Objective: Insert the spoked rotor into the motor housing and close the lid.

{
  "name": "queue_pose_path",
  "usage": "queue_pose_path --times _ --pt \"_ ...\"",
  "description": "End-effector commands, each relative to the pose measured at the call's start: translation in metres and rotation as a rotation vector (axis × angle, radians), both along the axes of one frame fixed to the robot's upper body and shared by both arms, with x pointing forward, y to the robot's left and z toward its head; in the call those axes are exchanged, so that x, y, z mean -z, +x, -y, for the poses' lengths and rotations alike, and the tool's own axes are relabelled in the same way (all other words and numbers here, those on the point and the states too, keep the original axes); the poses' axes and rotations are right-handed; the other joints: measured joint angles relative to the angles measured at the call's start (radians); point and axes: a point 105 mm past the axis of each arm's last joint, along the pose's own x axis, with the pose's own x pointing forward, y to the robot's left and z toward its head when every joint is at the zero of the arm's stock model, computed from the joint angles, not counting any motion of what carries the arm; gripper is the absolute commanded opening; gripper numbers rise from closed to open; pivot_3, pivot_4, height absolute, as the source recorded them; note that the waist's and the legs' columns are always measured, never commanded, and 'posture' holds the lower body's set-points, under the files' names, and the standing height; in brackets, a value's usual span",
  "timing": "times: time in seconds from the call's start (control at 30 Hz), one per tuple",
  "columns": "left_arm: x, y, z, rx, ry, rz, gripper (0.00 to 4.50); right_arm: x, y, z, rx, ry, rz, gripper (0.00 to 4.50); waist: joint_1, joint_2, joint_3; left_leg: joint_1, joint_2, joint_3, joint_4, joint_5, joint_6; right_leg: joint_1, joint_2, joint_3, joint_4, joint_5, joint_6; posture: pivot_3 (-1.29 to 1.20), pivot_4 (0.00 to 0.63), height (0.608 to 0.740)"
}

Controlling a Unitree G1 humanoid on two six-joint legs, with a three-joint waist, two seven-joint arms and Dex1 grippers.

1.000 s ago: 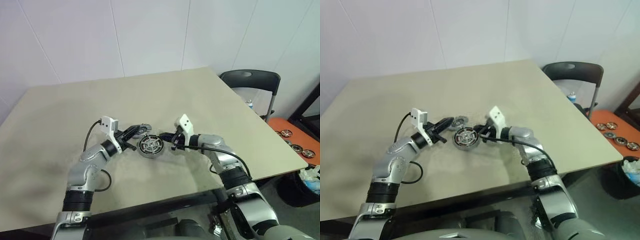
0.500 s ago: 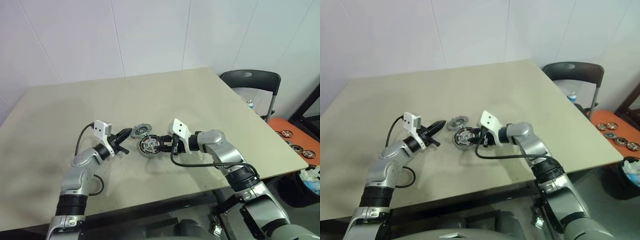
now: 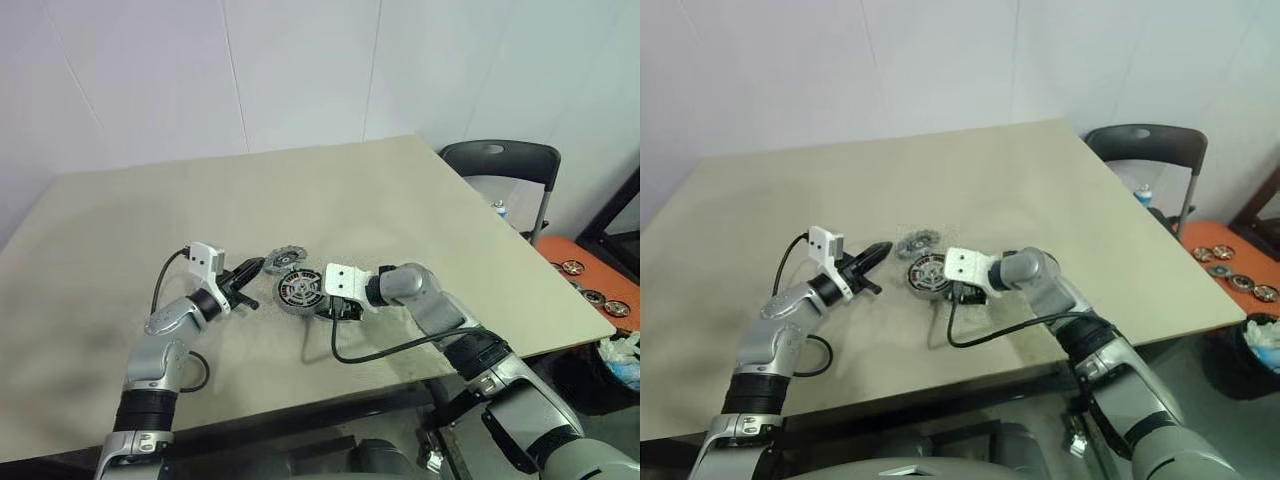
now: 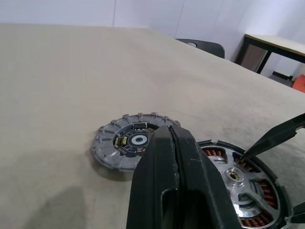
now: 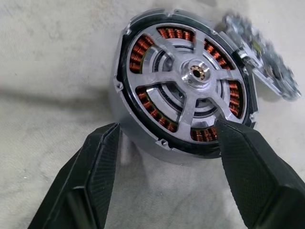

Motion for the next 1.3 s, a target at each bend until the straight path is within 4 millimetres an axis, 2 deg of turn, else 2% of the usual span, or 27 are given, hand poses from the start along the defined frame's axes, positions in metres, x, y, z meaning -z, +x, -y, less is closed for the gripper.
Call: queue_pose_path --times 0.03,0.2,0.43,0.57,0.67,0.7,0.87,1.1,1.2,1.3 --pt "-0.019 0.002 -0.001 -0.005 0.007 0.077 0.00 -0.002 -0.001 -0.006 -0.035 -0.009 0.015 2.47 0.000 0.000 0.000 0.001 0.000 0.000 0.000 0.000 0.000 0.001 0.000 0.000 0.000 0.000 0.000 0.00 0.000 0.740" --pt "-0.017 0.002 0.001 -0.003 0.007 0.074 0.00 -0.007 -0.009 -0.012 -0.076 0.012 0.006 0.93 0.001 0.000 0.000 0.005 0.001 0.000 0.000 0.000 0.000 0.005 0.001 0.000 0.000 0.000 0.000 0.00 0.000 0.740" --pt "-0.016 0.003 0.001 -0.007 0.010 0.075 0.00 -0.021 -0.003 -0.019 -0.058 0.077 0.024 0.93 0.002 0.000 0.000 0.004 0.000 0.000 -0.001 0.000 0.000 0.005 0.001 0.000 -0.001 0.000 0.000 0.00 0.000 0.740" --pt "-0.015 0.004 0.000 -0.010 0.016 0.077 0.00 -0.019 -0.007 -0.024 -0.082 0.084 -0.004 0.93 0.002 0.000 0.000 0.004 0.001 0.000 -0.001 0.000 0.000 0.004 0.001 0.000 -0.001 0.000 0.000 0.00 0.000 0.740" --pt "-0.016 0.003 0.001 -0.012 0.017 0.080 0.00 -0.020 -0.008 -0.027 -0.087 0.096 -0.007 0.12 0.002 0.000 0.000 0.004 0.000 0.000 -0.001 0.000 0.000 0.004 0.001 0.000 -0.001 0.000 0.000 0.00 0.000 0.740" --pt "-0.016 0.003 0.001 -0.012 0.017 0.081 0.00 -0.020 -0.008 -0.028 -0.085 0.097 -0.006 0.04 0.001 0.000 0.000 0.004 0.000 0.000 -0.001 0.000 0.000 0.004 0.001 0.000 -0.001 0.000 0.000 0.00 0.000 0.740" --pt "-0.016 0.004 0.001 -0.017 0.018 0.082 0.00 -0.026 -0.004 -0.030 -0.072 0.116 0.018 0.04 0.000 0.000 0.000 0.004 0.001 0.000 -0.002 0.000 0.000 0.004 0.001 0.000 -0.002 0.000 0.000 0.00 0.000 0.740" --pt "-0.012 0.003 0.005 -0.009 0.022 0.072 0.00 -0.061 0.006 -0.038 -0.026 0.277 0.033 0.04 0.001 0.000 0.000 0.004 0.001 0.000 -0.002 0.000 0.000 0.004 0.001 0.000 -0.001 0.000 0.000 0.00 0.000 0.740" --pt "-0.011 0.003 0.006 -0.007 0.026 0.069 0.00 -0.064 0.008 -0.031 -0.028 0.254 0.047 0.93 0.006 0.000 0.000 0.004 0.000 0.000 -0.002 0.000 0.000 0.004 0.001 0.000 -0.002 0.000 0.000 0.00 0.000 0.740" --pt "-0.011 0.004 0.005 -0.008 0.026 0.070 0.00 -0.049 0.009 -0.019 -0.030 0.155 0.033 1.86 0.007 0.000 0.000 0.004 0.000 0.000 -0.002 0.000 0.001 0.004 0.000 0.000 -0.002 0.000 0.000 0.00 0.000 0.740"
